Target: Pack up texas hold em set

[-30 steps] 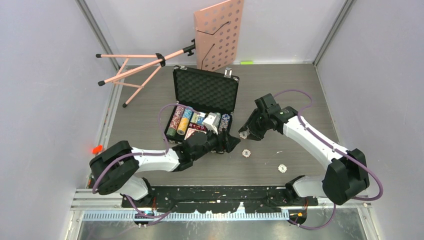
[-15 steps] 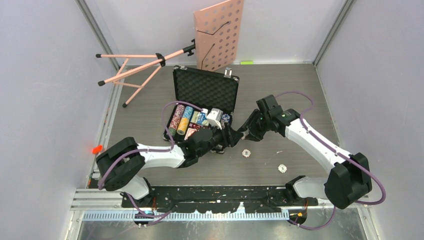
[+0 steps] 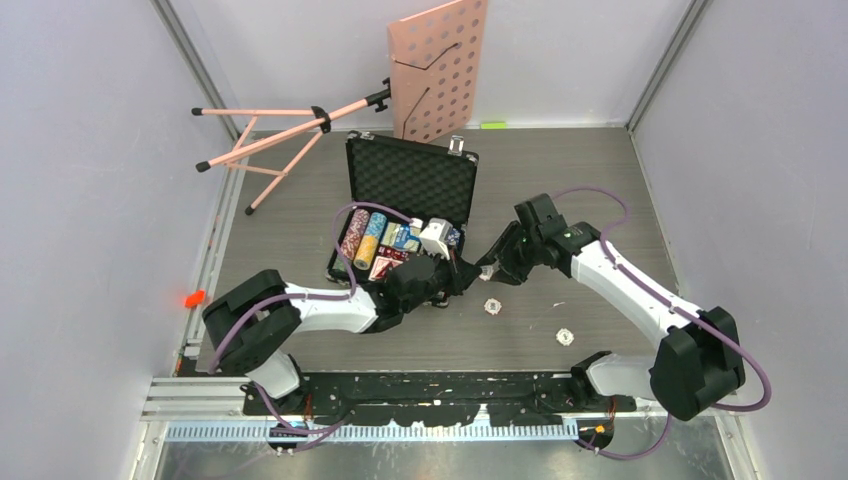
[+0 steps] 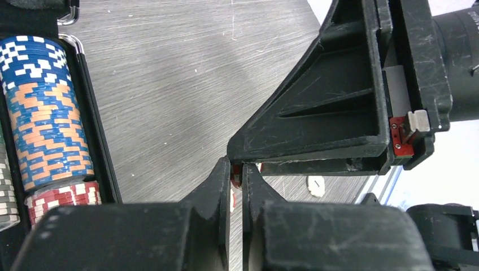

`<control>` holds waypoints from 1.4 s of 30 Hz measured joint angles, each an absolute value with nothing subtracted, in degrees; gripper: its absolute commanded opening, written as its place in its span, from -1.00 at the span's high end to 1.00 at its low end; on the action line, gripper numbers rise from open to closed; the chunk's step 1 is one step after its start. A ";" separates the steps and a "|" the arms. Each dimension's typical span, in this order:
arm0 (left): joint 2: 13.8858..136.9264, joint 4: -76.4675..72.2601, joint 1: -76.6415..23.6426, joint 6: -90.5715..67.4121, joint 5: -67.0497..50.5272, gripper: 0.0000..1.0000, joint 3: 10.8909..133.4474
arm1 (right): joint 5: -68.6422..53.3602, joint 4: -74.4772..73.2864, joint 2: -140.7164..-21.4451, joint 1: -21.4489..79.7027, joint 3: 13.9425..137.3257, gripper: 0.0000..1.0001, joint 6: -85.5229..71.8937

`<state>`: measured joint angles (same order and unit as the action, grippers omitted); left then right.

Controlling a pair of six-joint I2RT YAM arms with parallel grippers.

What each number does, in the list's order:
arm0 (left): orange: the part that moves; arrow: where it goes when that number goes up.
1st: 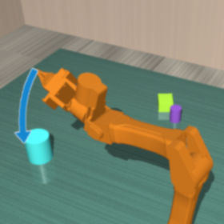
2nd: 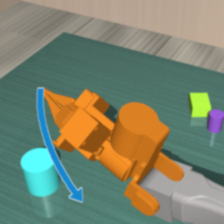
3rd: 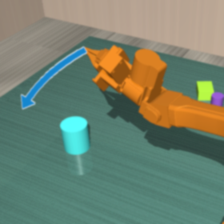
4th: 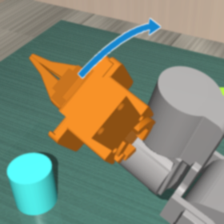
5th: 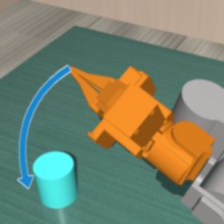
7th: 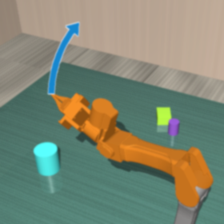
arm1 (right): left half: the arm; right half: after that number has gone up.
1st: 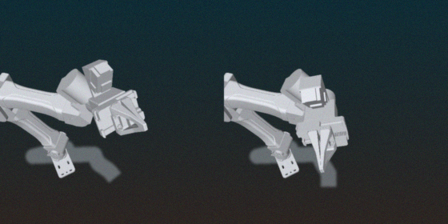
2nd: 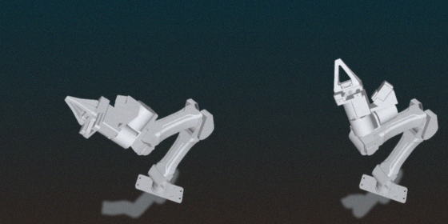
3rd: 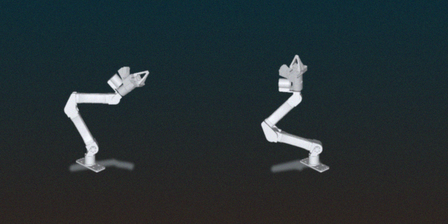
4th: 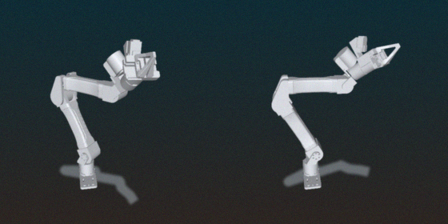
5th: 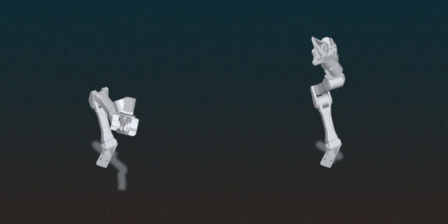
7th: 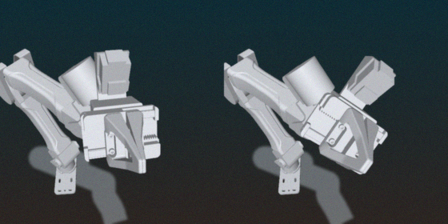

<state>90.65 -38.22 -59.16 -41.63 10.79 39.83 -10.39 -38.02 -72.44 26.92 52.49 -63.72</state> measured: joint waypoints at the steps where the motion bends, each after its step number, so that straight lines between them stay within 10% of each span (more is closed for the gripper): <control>1: 90.67 -38.22 -59.16 -41.56 10.74 1.00 39.83 | -10.39 -37.93 -72.38 26.87 52.47 0.27 -63.61; 4: 90.54 -39.05 -59.02 -40.53 10.33 1.00 39.55 | -10.87 -37.54 -72.18 26.35 52.51 -0.47 -62.50; 6: 89.86 -39.13 -58.57 -38.44 9.76 1.00 38.39 | -11.79 -38.26 -71.64 25.34 52.88 -0.57 -60.86; 20: 61.28 -18.96 -55.37 6.92 -2.81 1.00 30.15 | -8.88 -47.83 -61.80 17.39 55.07 -0.58 -46.61; 42: 74.94 0.08 -52.16 34.59 -15.53 1.00 38.02 | -9.19 -49.12 -58.85 17.39 51.16 -0.56 -43.88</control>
